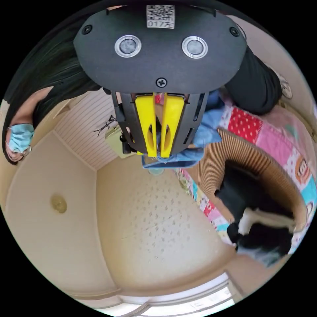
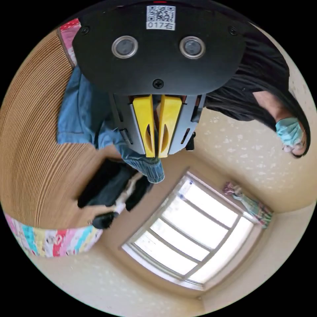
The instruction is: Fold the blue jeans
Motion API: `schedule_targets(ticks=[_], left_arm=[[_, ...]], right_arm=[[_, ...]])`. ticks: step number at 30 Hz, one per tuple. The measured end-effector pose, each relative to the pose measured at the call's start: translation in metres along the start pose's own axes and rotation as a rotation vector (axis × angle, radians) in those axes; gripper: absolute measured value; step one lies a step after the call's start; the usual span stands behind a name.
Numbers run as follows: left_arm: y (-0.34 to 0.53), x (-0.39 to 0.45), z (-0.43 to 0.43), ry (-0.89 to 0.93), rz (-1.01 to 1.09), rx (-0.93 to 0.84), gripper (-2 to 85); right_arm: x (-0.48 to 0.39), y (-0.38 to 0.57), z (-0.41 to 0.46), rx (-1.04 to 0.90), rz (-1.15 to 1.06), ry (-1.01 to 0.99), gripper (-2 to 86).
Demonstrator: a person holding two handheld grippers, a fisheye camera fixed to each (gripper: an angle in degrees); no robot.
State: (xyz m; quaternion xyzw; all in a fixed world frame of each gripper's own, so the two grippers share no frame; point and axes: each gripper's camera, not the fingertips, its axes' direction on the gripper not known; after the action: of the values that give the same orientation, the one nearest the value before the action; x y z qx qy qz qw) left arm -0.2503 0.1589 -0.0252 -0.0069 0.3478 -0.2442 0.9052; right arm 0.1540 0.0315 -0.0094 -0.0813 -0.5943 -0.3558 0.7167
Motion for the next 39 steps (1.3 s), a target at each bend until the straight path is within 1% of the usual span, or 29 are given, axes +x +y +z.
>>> schedule_targets(ticks=[1,2,4,5,7,8,10,12,13,15,17,19,22,23,25,27,29,31,33,34,36,39], left_arm=[[-0.015,0.025,-0.016,-0.018,0.066,0.034,-0.4],[-0.023,0.039,-0.022,-0.020,0.104,0.046,-0.4],[-0.046,0.099,-0.037,-0.015,0.270,0.086,-0.4],[-0.050,0.116,-0.039,0.003,0.320,0.097,-0.4],[-0.060,0.186,-0.040,0.080,0.499,0.146,-0.5],[-0.062,0.205,-0.040,0.089,0.540,0.162,-0.5],[-0.064,0.282,-0.039,0.075,0.713,0.253,-0.6],[-0.072,0.329,-0.039,0.101,0.775,0.309,-0.6],[-0.082,0.356,-0.042,0.170,0.794,0.334,-0.6],[-0.098,0.396,-0.047,0.250,0.851,0.368,-0.6],[-0.114,0.436,-0.049,0.257,0.904,0.380,-0.6],[-0.134,0.484,-0.048,0.206,0.959,0.382,-0.6],[-0.158,0.529,-0.039,0.098,1.020,0.369,-0.5],[-0.163,0.536,-0.035,0.082,1.019,0.361,-0.5],[-0.182,0.556,-0.023,0.053,0.977,0.313,-0.6],[-0.190,0.565,-0.015,0.056,0.959,0.302,-0.6],[-0.191,0.571,-0.012,0.042,0.936,0.313,-0.6],[-0.184,0.572,-0.019,0.068,0.898,0.321,-0.6],[-0.177,0.569,-0.028,0.114,0.890,0.321,-0.6],[-0.172,0.568,-0.032,0.138,0.900,0.312,-0.6],[-0.165,0.566,-0.033,0.142,0.896,0.300,-0.6],[-0.150,0.565,-0.029,0.132,0.909,0.301,-0.6]], right_arm=[[-0.034,0.002,-0.044,0.086,-0.068,0.021,2.0],[-0.052,0.003,-0.064,0.128,-0.096,0.039,1.9],[-0.126,0.011,-0.143,0.277,-0.234,0.079,1.8],[-0.145,0.013,-0.160,0.306,-0.271,0.083,1.8],[-0.229,0.023,-0.215,0.389,-0.419,0.158,1.7],[-0.251,0.026,-0.224,0.406,-0.459,0.186,1.7],[-0.336,0.035,-0.257,0.489,-0.587,0.331,1.6],[-0.394,0.039,-0.279,0.561,-0.672,0.400,1.5],[-0.428,0.041,-0.293,0.603,-0.723,0.408,1.5],[-0.475,0.042,-0.312,0.654,-0.794,0.427,1.4],[-0.519,0.038,-0.326,0.672,-0.844,0.480,1.4],[-0.568,0.023,-0.340,0.662,-0.875,0.577,1.4],[-0.607,-0.004,-0.352,0.652,-0.880,0.696,1.4],[-0.612,-0.011,-0.354,0.649,-0.868,0.709,1.4],[-0.622,-0.045,-0.364,0.620,-0.785,0.737,1.5],[-0.619,-0.071,-0.372,0.608,-0.707,0.722,1.6],[-0.614,-0.086,-0.384,0.607,-0.667,0.613,1.6],[-0.608,-0.085,-0.400,0.578,-0.677,0.350,1.7],[-0.600,-0.082,-0.409,0.554,-0.671,0.215,1.7],[-0.593,-0.086,-0.412,0.509,-0.649,0.168,1.8],[-0.582,-0.090,-0.415,0.455,-0.616,0.135,1.8],[-0.573,-0.084,-0.411,0.464,-0.572,0.183,1.9]])
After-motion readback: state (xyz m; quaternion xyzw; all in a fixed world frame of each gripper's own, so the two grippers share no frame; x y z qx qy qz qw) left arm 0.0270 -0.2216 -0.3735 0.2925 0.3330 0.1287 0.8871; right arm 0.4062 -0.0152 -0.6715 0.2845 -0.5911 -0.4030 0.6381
